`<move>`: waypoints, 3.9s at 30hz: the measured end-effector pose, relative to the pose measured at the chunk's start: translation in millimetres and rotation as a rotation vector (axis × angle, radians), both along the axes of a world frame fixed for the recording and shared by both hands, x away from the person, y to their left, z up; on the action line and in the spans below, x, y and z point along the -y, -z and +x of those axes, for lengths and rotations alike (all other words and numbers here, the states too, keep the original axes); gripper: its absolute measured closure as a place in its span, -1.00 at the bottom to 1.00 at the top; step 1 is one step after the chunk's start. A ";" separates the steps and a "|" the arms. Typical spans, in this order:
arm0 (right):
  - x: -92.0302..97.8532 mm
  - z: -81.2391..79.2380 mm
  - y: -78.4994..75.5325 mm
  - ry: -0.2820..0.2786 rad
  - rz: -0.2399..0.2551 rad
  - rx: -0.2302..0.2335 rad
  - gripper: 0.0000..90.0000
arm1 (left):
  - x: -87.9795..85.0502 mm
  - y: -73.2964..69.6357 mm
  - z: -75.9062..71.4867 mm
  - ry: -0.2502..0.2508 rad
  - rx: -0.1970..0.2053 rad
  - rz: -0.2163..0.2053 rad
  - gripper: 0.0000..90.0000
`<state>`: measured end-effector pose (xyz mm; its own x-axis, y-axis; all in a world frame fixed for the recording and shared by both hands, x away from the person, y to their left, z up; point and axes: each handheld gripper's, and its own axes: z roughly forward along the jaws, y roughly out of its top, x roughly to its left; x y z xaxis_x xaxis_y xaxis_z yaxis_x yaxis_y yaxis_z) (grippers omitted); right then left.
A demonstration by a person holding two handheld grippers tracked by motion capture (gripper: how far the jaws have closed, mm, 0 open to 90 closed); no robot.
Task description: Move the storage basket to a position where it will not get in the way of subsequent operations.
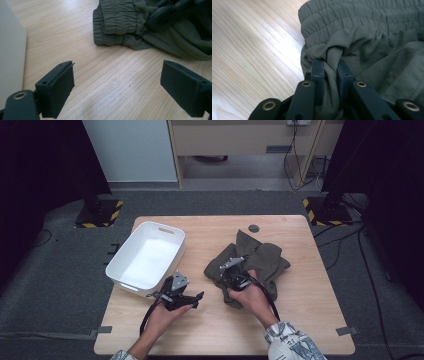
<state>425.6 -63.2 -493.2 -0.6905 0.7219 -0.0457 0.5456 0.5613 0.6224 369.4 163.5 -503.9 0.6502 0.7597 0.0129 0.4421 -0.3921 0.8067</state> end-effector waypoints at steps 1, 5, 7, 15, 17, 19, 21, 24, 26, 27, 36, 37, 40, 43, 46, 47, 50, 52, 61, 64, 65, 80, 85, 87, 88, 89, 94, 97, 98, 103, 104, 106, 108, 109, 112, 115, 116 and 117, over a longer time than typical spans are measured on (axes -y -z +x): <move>-1.6 0.0 -2.1 0.003 0.011 0.001 0.78 | -0.1 -0.3 -0.1 0.000 0.000 0.001 -0.75; -8.6 0.0 -13.8 0.005 0.053 0.016 0.79 | -0.1 -1.1 0.0 -0.001 0.002 -0.002 -0.73; -9.9 0.5 -21.1 0.013 0.078 0.024 0.79 | 0.2 -1.1 0.3 -0.001 0.003 -0.002 -0.73; -3.2 7.0 -41.0 0.039 0.112 0.055 0.82 | 2.9 -0.7 1.1 0.003 0.004 0.004 -0.68; 0.2 8.9 -43.9 0.048 0.128 0.057 0.82 | 4.0 -0.4 1.4 0.005 0.004 0.004 -0.67; 3.0 11.2 -45.9 0.054 0.139 0.056 0.83 | 5.5 0.2 1.7 0.008 0.001 0.008 -0.64; 5.4 12.8 -47.2 0.056 0.142 0.061 0.82 | 6.7 0.6 2.0 0.011 0.001 0.011 -0.61; 10.6 14.4 -49.2 0.063 0.144 0.065 0.81 | 8.6 0.6 3.1 0.018 -0.001 0.008 -0.51; 15.2 15.2 -50.9 0.068 0.154 0.072 0.79 | 9.8 0.9 4.5 0.020 -0.004 0.006 -0.47; 17.8 15.5 -51.9 0.075 0.156 0.075 0.78 | 10.4 0.9 5.6 0.019 -0.005 0.004 -0.44; 41.3 22.9 -50.0 0.137 0.126 0.081 0.53 | 13.9 -0.7 7.4 0.020 -0.013 -0.009 -0.36; 43.2 23.6 -49.1 0.137 0.123 0.083 0.59 | 13.5 -0.8 7.3 0.021 -0.012 -0.008 -0.36; 49.6 26.0 -46.1 0.156 0.143 0.070 0.64 | 12.8 -0.1 7.3 0.021 -0.016 -0.002 -0.34; 55.6 26.7 -46.0 0.162 0.170 0.066 0.86 | 13.2 0.3 7.0 0.024 -0.015 0.000 -0.33; 59.3 25.9 -50.2 0.154 0.203 0.062 0.91 | 13.7 0.4 7.4 0.024 -0.016 0.000 -0.32; 59.6 25.2 -52.9 0.150 0.201 0.068 0.91 | 13.9 0.4 7.5 0.023 -0.016 0.001 -0.32; 58.5 23.6 -61.9 0.136 0.203 0.091 0.92 | 14.0 0.0 7.5 0.023 -0.014 0.001 -0.30; 57.7 22.8 -68.3 0.132 0.204 0.103 0.94 | 13.7 -0.1 7.5 0.022 -0.013 0.001 -0.30; 65.1 25.3 -97.6 0.153 0.212 0.155 0.96 | 13.5 -0.9 7.8 0.021 -0.010 -0.001 -0.28; 73.9 27.9 -105.7 0.177 0.223 0.172 0.96 | 13.7 -1.1 7.9 0.020 -0.009 -0.003 -0.27; 78.1 29.5 -106.0 0.187 0.226 0.171 0.96 | 13.7 -1.1 7.9 0.020 -0.009 -0.003 -0.27; 145.7 40.1 -16.7 0.333 0.202 0.009 0.90 | 14.6 1.3 7.9 0.024 -0.017 0.015 -0.28; 148.5 36.6 -15.0 0.331 0.229 0.034 0.59 | 14.3 1.5 7.4 0.023 -0.014 0.012 -0.28; 148.5 34.6 -18.9 0.325 0.240 0.060 0.47 | 13.9 1.4 7.3 0.020 -0.013 0.011 -0.28; 148.3 33.3 -21.5 0.323 0.243 0.065 0.41 | 13.7 1.3 7.2 0.018 -0.013 0.010 -0.28; 148.3 31.9 -24.4 0.318 0.248 0.081 0.39 | 13.6 1.3 7.2 0.018 -0.012 0.010 -0.28; 145.3 25.8 -33.7 0.301 0.262 0.105 0.27 | 13.8 1.0 6.5 0.021 -0.011 0.012 -0.28; 142.5 22.7 -39.0 0.279 0.266 0.129 0.24 | 13.5 1.0 6.6 0.019 -0.011 0.012 -0.28; 140.9 21.2 -41.4 0.269 0.271 0.136 0.25 | 13.3 1.0 6.7 0.019 -0.011 0.011 -0.28; 132.5 16.9 -50.1 0.238 0.258 0.173 0.50 | 13.7 1.1 6.6 0.019 -0.010 0.011 -0.28; 130.0 15.8 -52.1 0.228 0.258 0.186 0.57 | 13.8 1.1 6.5 0.019 -0.010 0.011 -0.28; 125.1 14.9 -55.7 0.209 0.251 0.193 0.69 | 13.7 1.1 6.5 0.019 -0.010 0.012 -0.29; 119.0 14.0 -58.5 0.180 0.241 0.203 0.73 | 13.5 1.0 6.5 0.020 -0.010 0.012 -0.29; 116.5 13.5 -59.1 0.174 0.235 0.200 0.71 | 13.4 1.0 6.5 0.020 -0.011 0.013 -0.29; 111.3 13.1 -58.3 0.153 0.225 0.197 0.52 | 13.2 0.9 6.3 0.021 -0.011 0.013 -0.29; 109.2 12.3 -56.6 0.147 0.220 0.197 0.36 | 12.9 0.8 6.5 0.020 -0.011 0.011 -0.29; 108.8 12.6 -55.2 0.139 0.224 0.193 0.27 | 13.0 0.9 6.6 0.020 -0.012 0.011 -0.29; 108.5 12.5 -54.3 0.134 0.222 0.186 0.20 | 13.0 1.0 6.6 0.019 -0.012 0.012 -0.30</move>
